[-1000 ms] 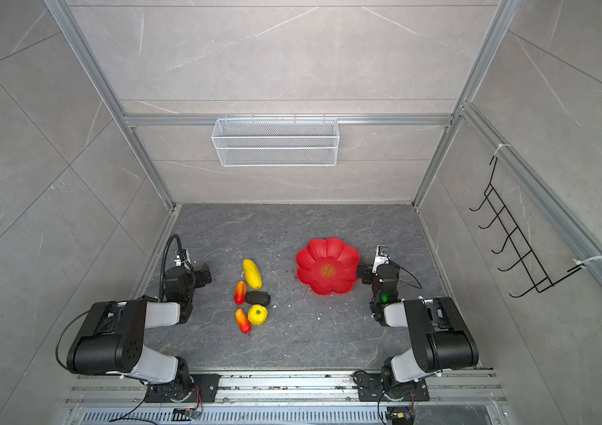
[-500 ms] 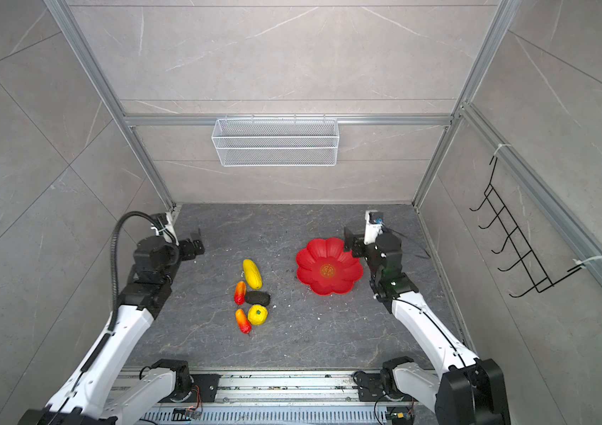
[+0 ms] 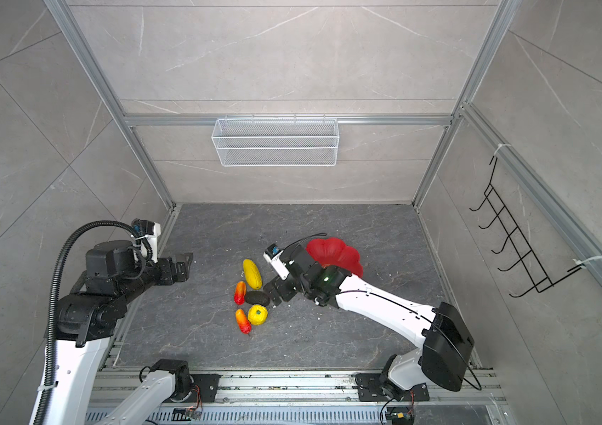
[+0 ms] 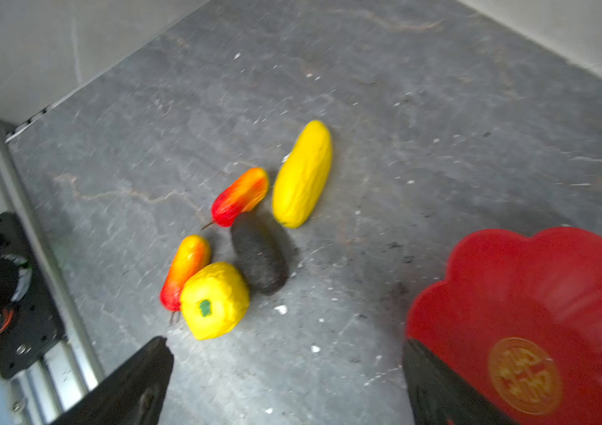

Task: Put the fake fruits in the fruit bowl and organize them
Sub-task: 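Lower the right gripper onto the yellow lemon and grasp it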

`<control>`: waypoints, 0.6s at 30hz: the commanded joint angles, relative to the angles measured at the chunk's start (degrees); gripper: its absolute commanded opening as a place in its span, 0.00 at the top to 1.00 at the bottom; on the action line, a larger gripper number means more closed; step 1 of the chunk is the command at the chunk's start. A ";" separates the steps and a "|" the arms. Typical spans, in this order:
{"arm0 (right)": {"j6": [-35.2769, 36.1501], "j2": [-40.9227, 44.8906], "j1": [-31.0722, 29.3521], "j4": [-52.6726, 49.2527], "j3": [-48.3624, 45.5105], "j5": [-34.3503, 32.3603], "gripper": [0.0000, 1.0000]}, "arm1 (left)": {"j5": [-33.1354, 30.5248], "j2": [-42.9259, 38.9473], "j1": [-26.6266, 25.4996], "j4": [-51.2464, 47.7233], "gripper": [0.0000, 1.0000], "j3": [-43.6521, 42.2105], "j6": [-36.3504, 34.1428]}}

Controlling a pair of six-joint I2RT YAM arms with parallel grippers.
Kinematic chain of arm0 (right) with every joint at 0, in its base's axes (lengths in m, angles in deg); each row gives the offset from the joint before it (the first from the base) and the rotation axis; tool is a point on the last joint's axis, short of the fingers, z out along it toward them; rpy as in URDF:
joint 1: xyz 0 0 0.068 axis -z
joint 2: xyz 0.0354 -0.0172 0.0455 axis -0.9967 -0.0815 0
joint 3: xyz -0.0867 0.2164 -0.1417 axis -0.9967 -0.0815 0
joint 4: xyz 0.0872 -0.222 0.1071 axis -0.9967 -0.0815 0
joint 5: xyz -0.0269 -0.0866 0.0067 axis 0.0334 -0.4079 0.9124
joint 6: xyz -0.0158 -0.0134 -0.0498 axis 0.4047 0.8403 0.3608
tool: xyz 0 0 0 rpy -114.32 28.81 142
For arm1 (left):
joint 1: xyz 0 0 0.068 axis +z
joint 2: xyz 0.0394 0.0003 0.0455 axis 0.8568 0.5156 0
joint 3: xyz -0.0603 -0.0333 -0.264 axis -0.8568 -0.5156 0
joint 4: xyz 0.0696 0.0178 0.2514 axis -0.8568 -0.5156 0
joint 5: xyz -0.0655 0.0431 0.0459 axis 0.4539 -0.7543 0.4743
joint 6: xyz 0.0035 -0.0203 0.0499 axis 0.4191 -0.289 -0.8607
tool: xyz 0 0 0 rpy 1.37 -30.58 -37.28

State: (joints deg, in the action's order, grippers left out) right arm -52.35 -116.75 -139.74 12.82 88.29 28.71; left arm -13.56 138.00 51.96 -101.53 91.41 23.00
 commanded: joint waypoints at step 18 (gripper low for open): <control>-12.08 -18.70 -9.60 1.11 5.49 -4.69 0.11 | 4.47 2.31 0.22 5.92 0.00 -11.11 -6.38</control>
State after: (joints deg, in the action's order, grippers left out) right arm -62.91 -133.93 -148.98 12.41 91.64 23.92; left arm -10.24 141.08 51.98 -98.56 80.49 17.99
